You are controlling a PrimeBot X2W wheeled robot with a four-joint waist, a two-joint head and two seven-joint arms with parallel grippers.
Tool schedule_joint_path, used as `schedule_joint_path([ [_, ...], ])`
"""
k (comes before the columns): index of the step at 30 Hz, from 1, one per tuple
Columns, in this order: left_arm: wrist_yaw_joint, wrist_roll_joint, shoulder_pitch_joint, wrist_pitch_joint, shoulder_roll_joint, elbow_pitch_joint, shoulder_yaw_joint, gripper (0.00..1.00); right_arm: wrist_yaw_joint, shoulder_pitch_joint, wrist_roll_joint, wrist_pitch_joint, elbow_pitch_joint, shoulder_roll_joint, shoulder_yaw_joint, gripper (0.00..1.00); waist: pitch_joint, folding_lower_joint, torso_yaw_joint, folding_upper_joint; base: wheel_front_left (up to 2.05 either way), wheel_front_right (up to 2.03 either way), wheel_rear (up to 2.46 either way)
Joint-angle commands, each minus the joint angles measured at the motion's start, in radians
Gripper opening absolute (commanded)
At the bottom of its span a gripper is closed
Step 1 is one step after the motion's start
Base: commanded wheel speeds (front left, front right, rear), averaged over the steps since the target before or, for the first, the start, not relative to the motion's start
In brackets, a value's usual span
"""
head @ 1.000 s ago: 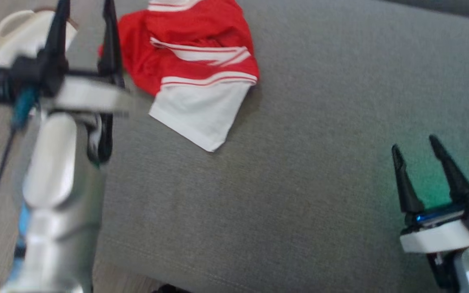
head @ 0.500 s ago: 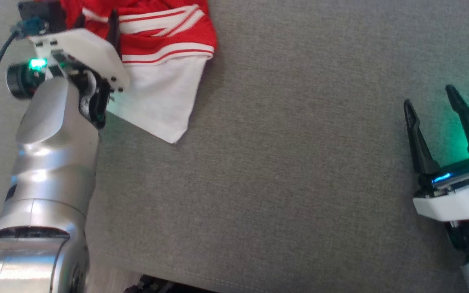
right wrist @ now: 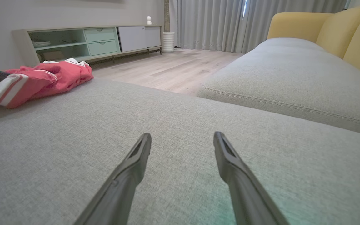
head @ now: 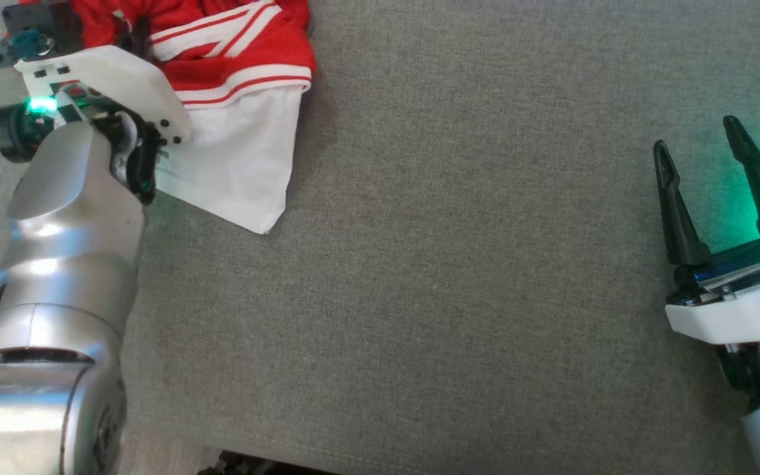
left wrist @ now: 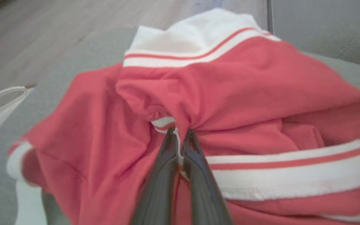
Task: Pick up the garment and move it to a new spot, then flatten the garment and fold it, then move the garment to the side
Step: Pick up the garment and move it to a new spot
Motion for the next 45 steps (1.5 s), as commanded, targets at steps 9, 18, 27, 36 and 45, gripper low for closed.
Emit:
schedule_joint_path([
  [9,-0.019,0.05,-0.092,-0.135,0.101,-0.075,-0.078,0.0,0.007,0.034,0.019,-0.001,0.022,0.067,0.027,1.0,-0.177,-0.0001,-0.034,0.0001,0.0,0.0,0.0],
  [18,-0.021,-0.006,-0.118,-0.133,0.089,-0.243,-0.256,0.0,0.007,0.097,0.043,-0.001,0.051,0.177,0.035,1.0,-0.401,-0.0001,-0.131,0.0001,0.0,0.0,0.0],
  [27,-0.022,-0.188,-0.04,-0.021,0.116,-0.523,-0.436,0.0,0.007,0.187,0.048,-0.001,0.051,0.234,0.059,1.0,-0.555,-0.0001,-0.276,0.0001,0.0,0.0,0.0],
  [36,-0.022,-0.329,0.142,0.077,0.089,-0.678,-0.527,0.0,0.007,0.205,0.064,-0.001,0.036,0.252,0.068,1.0,-0.546,-0.0001,-0.425,0.0001,0.0,0.0,0.0],
  [45,-0.02,-0.397,0.317,-0.048,0.031,-0.52,-0.607,0.0,0.007,0.138,0.067,-0.001,0.033,0.258,0.111,1.0,-0.405,-0.0001,-0.528,0.0001,0.0,0.0,0.0],
])
